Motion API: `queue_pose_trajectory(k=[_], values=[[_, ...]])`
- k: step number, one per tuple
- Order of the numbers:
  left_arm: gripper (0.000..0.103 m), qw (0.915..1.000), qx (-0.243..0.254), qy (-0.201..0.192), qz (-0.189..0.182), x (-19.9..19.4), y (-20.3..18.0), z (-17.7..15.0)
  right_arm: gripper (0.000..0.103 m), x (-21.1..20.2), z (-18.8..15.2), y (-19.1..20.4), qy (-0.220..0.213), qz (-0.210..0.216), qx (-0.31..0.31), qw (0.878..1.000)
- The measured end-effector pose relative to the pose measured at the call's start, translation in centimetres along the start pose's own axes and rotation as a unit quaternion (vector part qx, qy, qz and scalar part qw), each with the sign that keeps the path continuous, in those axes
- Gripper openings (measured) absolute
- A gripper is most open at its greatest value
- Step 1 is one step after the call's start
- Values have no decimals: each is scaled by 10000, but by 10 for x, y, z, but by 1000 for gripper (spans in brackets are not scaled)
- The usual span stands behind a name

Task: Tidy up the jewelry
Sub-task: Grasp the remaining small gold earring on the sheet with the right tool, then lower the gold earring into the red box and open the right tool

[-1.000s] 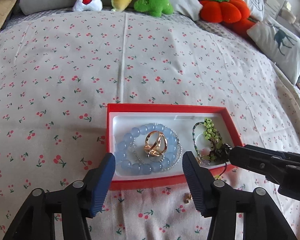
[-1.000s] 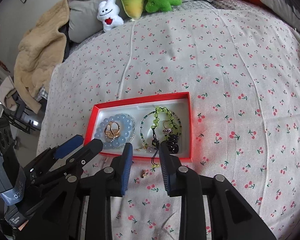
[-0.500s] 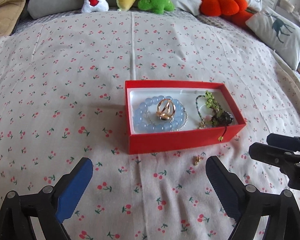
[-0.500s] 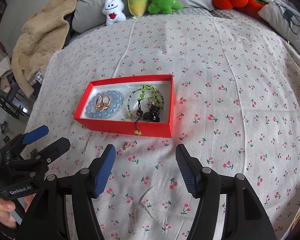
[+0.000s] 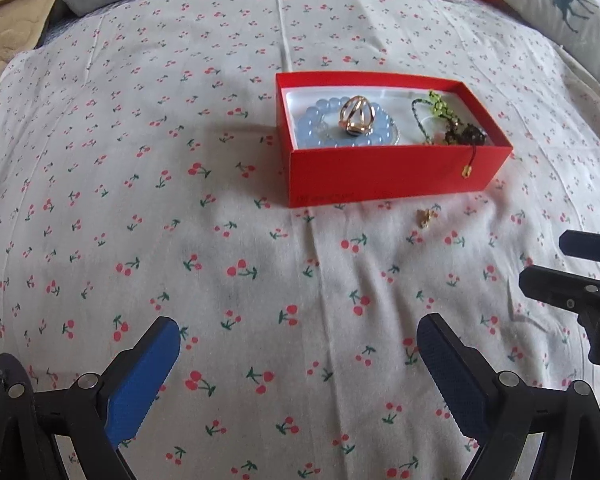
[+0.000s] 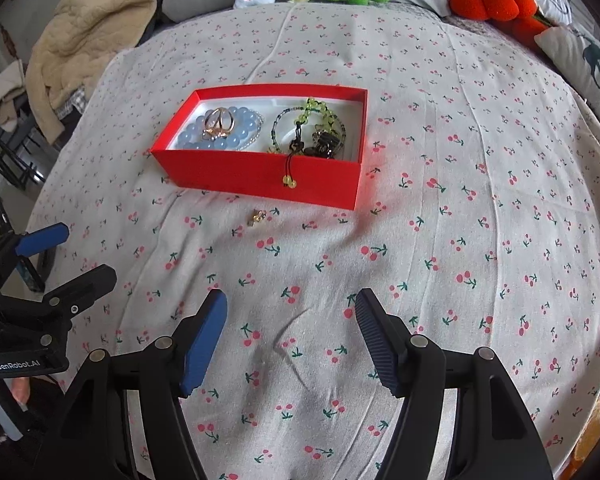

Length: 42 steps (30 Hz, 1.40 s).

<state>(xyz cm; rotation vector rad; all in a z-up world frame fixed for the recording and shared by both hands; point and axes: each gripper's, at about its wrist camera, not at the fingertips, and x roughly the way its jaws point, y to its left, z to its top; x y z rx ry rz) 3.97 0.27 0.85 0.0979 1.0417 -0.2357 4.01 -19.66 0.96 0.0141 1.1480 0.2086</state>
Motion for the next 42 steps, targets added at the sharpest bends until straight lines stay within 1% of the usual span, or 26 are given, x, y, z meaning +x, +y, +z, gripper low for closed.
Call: queue_pose_trajectory(k=[5,7,12,14,16,22,25,28,31,33,34,36,37,39,41,42], values=[[98,9996,24,217,196,5,9,-11,70,15,-9,4,176,-166,1,9997],[98,9993,-62,262,243,7,14,-14,70,23,-11,6,259,-260,-17,9993],[98,9983,-330,427,198,13,26,-17,70,51,-11,16,507,-457,-158,9975],[98,9979,-375,462,237,15,28,-17,75,57,-8,20,444,-546,-204,9973],[98,9978,-384,478,268,17,29,-16,76,62,-2,22,391,-586,-190,9973],[98,9976,-363,523,266,21,30,-13,80,74,18,22,258,-641,226,9974],[98,9976,-334,541,268,22,30,-12,79,78,27,25,200,-739,285,9967],[98,9974,-363,558,272,23,31,-11,77,82,35,28,146,-828,251,9961],[98,9974,-399,554,238,23,31,-9,68,85,42,30,89,-824,282,9962],[98,9974,-398,548,233,23,30,-9,56,86,46,30,43,-784,306,9964],[98,9975,-395,546,231,23,30,-9,52,85,47,30,26,-765,317,9966],[98,9974,-396,550,225,23,29,-9,34,84,49,29,-11,-732,345,9967],[98,9974,-400,550,224,23,29,-9,30,83,50,27,-25,-695,367,9969],[98,9974,-399,553,224,23,29,-9,16,83,50,24,-37,-627,425,9971],[98,9974,-396,562,231,23,29,-9,11,82,50,21,-31,-540,470,9974],[98,9973,-398,565,236,23,29,-9,11,82,50,20,-21,-495,495,9975]])
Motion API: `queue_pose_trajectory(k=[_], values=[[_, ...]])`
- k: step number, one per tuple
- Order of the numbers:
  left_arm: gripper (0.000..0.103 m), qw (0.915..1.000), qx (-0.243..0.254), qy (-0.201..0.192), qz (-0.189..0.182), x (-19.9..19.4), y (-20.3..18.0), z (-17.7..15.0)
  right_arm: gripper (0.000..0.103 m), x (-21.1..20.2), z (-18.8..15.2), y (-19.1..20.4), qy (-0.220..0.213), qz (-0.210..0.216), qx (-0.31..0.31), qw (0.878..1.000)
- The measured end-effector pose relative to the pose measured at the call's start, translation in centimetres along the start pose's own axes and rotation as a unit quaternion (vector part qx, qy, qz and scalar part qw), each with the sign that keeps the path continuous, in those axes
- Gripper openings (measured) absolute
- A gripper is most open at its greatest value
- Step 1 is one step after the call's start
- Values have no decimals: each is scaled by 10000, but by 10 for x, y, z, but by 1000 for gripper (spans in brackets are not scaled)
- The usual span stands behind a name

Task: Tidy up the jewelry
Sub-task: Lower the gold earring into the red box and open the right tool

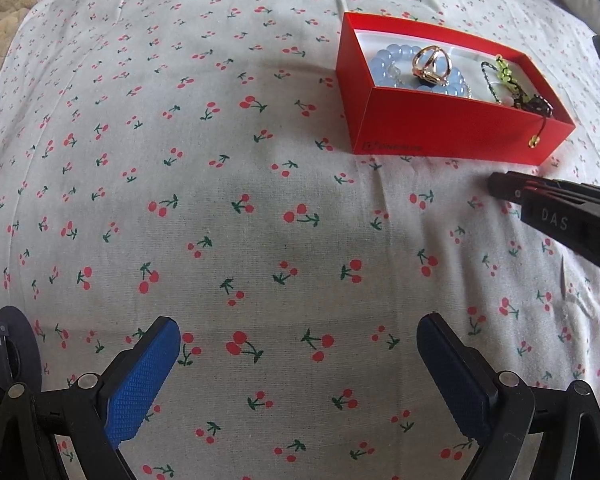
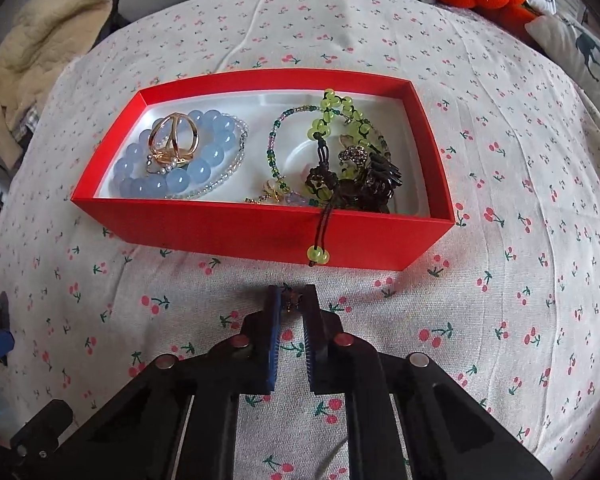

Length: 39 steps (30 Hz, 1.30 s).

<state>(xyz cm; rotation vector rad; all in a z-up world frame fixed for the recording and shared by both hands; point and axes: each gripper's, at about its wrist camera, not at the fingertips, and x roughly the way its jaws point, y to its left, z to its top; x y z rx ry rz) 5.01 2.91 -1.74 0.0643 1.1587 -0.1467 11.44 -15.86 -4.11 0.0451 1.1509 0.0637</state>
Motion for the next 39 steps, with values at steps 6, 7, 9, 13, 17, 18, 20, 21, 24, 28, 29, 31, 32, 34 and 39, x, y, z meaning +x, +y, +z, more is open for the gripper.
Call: queue_pose_trajectory(k=[6,7,9,13,17,18,20,21,24,28,29,31,32,34,39], values=[[98,10000,-30,0,14,0,2,0,11,-4,-1,-6,73,195,108,9997],[98,10000,-37,-5,10,0,3,0,11,-5,-1,-8,89,225,142,9996],[98,10000,-62,-7,2,0,4,1,11,-7,-1,-12,120,275,217,9993],[98,10000,-82,7,0,0,5,1,11,-12,-3,-19,238,382,365,9983],[98,10000,-88,-1,-16,-1,4,2,11,-25,-5,-22,224,576,448,9971],[98,10000,-84,-8,-19,-1,4,2,11,-30,-4,-23,175,626,458,9968],[98,10000,-79,-20,-25,-2,2,2,11,-42,-2,-23,37,720,459,9963],[98,10000,-73,-24,-30,-2,1,2,11,-48,0,-23,-40,791,459,9958],[98,10000,-54,-22,-27,-1,0,3,11,-65,8,-22,-316,944,486,9938],[98,10000,-23,7,4,1,-3,2,11,-73,22,-24,-546,1061,609,9910],[98,10000,-21,7,10,1,-3,2,11,-71,25,-25,-557,1072,654,9905],[98,10000,-30,10,13,2,-4,2,11,-65,30,-26,-543,1103,726,9898],[98,10000,-34,9,10,2,-4,3,11,-63,32,-26,-537,1148,738,9892],[98,10000,-32,-12,7,3,-5,3,12,-59,37,-28,-586,1166,779,9884],[98,10000,-62,-63,35,2,-8,6,23,-60,41,-37,-613,1100,776,9890]])
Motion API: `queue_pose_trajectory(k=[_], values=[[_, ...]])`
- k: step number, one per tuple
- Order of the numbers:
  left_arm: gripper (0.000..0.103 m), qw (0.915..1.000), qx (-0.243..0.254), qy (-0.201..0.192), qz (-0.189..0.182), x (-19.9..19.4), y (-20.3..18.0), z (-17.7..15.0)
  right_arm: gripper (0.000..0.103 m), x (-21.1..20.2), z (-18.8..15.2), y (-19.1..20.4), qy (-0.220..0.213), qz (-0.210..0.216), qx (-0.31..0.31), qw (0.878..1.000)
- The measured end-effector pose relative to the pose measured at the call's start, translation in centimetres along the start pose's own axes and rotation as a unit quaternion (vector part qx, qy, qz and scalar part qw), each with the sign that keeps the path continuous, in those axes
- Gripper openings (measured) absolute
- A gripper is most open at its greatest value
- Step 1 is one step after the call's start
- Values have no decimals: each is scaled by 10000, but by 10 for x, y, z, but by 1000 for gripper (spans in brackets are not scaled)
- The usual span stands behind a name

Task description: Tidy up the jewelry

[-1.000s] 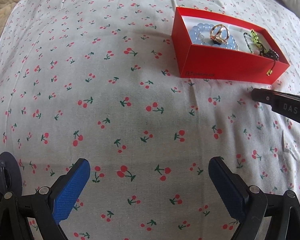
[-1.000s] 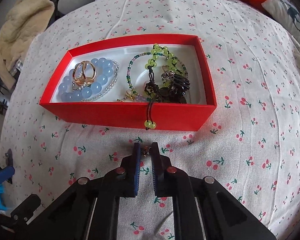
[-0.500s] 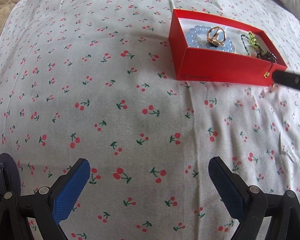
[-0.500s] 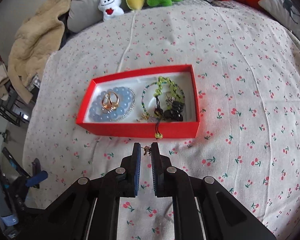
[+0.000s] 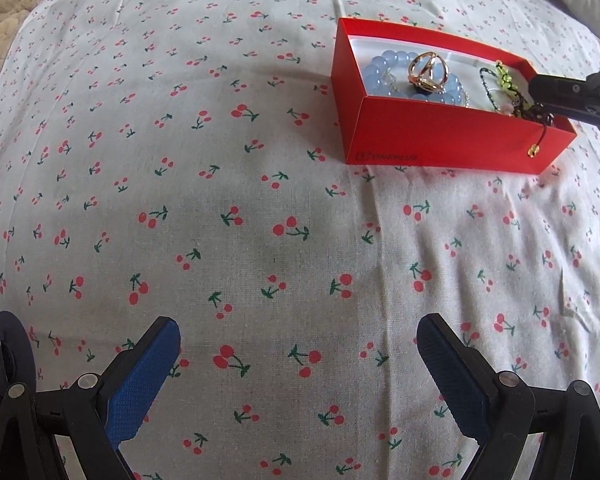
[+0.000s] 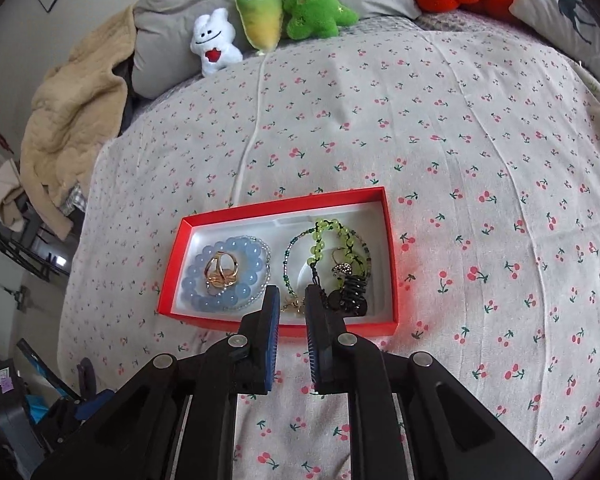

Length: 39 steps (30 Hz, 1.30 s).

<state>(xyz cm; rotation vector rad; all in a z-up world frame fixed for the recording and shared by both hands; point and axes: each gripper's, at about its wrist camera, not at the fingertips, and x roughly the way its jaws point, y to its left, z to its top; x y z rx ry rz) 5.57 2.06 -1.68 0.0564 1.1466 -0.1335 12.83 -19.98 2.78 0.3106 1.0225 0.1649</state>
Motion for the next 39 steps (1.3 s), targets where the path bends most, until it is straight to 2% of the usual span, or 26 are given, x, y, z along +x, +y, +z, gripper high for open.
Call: queue_pose_trajectory(k=[2,7,8,12,18,24,31,39], values=[[98,10000,-36,-31,40,-1,0,1,35,-5,-1,-5,-20,18,60,10000],[98,9996,-119,-184,187,-5,0,1,49,-25,-11,-9,-26,-18,-47,10000],[98,9994,-149,-223,216,-6,0,1,54,-29,-16,-8,-32,-70,-123,9999],[98,9987,-232,-327,330,-9,-2,1,66,-44,-37,-8,-17,-403,-434,9982],[98,9983,-253,-337,391,-10,-13,0,83,-48,-71,-15,441,-1016,-465,9928],[98,9983,-194,-426,352,-12,-30,0,85,-52,-84,-19,467,-1297,-556,9889],[98,9989,-139,-360,278,-10,-46,1,85,-47,-86,-24,613,-1320,-507,9881],[98,9994,-146,-243,213,-5,-47,0,85,-45,-85,-27,656,-1324,-435,9881]])
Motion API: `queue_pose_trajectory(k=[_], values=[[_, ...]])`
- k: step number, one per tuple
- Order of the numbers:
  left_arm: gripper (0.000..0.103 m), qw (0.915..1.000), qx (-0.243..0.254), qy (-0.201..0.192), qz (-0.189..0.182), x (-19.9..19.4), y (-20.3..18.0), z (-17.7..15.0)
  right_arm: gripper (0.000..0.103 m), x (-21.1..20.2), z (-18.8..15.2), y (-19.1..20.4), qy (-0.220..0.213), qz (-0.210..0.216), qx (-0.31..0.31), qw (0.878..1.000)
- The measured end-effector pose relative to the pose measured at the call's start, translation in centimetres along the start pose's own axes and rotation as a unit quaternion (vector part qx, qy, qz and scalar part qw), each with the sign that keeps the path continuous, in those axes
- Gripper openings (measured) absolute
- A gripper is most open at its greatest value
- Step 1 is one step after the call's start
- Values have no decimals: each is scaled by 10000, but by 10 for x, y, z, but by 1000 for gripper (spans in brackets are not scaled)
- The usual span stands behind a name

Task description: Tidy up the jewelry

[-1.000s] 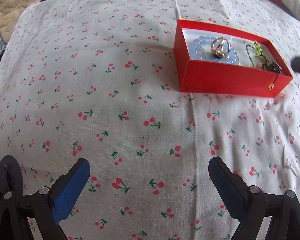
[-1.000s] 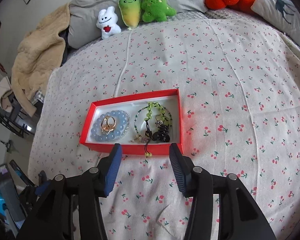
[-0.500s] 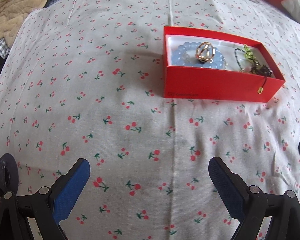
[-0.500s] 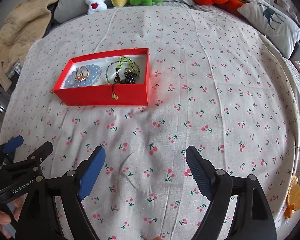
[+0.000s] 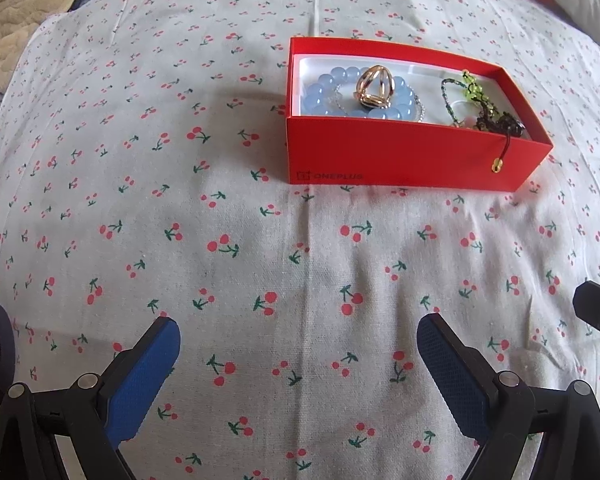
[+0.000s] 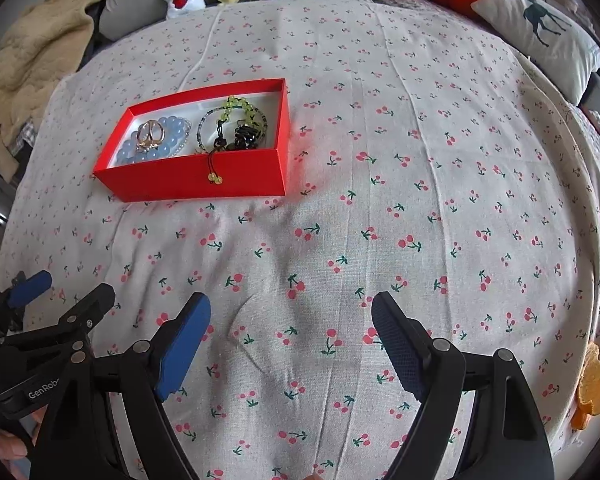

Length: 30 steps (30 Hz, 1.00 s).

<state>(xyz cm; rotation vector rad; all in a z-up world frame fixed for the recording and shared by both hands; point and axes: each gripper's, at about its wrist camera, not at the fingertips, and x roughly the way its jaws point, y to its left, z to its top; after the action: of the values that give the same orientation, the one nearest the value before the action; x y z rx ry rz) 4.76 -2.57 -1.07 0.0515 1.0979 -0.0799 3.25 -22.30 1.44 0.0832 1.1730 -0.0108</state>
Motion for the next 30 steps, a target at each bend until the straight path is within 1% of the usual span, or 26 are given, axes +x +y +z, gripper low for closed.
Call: queue_pose_trajectory(k=[30], values=[[98,10000,25,46,-12,-1,7,-3,85,8,-2,10,99,-45,-113,9999]])
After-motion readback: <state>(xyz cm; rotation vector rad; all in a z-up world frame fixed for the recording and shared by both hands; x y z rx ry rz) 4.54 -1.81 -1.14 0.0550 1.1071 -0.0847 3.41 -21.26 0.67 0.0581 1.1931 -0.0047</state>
